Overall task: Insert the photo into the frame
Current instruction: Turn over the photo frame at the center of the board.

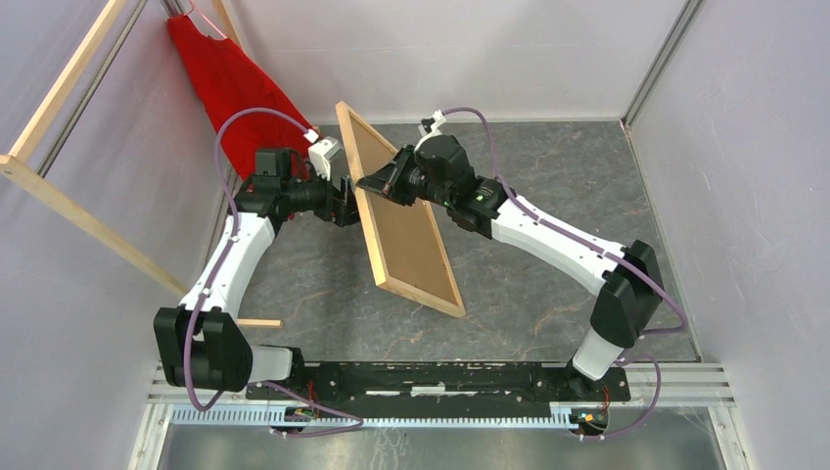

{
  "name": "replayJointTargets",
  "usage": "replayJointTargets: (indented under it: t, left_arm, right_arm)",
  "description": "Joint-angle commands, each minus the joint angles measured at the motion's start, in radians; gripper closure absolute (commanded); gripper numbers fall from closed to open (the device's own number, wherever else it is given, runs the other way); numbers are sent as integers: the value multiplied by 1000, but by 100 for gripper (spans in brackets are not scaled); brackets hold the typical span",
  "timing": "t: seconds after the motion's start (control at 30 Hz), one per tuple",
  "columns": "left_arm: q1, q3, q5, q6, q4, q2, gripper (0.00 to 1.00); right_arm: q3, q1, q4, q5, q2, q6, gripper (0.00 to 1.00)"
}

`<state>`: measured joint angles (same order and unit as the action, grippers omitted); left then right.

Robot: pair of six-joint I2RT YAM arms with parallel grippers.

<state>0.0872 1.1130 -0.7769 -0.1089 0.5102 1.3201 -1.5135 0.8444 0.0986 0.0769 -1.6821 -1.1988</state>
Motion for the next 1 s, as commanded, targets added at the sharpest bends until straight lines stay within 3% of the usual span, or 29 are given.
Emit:
replayJointTargets:
  t: [0.0,0.07,0.17,0.3,0.43,0.53,0.73,0.97]
  left_arm:
    - [20,74,16,80,-60,-37,12]
    - [42,90,43,84,-61,-31,13]
    - [82,118,93,86,-63,-4,13]
    - [121,154,137,98,-80,52,14]
    - [165,195,168,106,-100,95,14]
    - [197,236,185,106,-103,137,14]
    - [251,320,215,106,-103,218,14]
    - [319,410,267,106,-97,319,15]
  right_arm:
    - [17,-27,-221,67,104,-80,100]
    - [50,-41,-236,89,119,-87,94]
    - [58,-75,-192,128,133,-57,74]
    - [25,-121,-70,198,140,44,35]
    - [-9,-156,59,248,158,167,20]
    - [-66,-175,180,273,156,274,17]
    - [-340,-182,571,220,71,596,17]
    - [-364,-182,718,182,47,777,19]
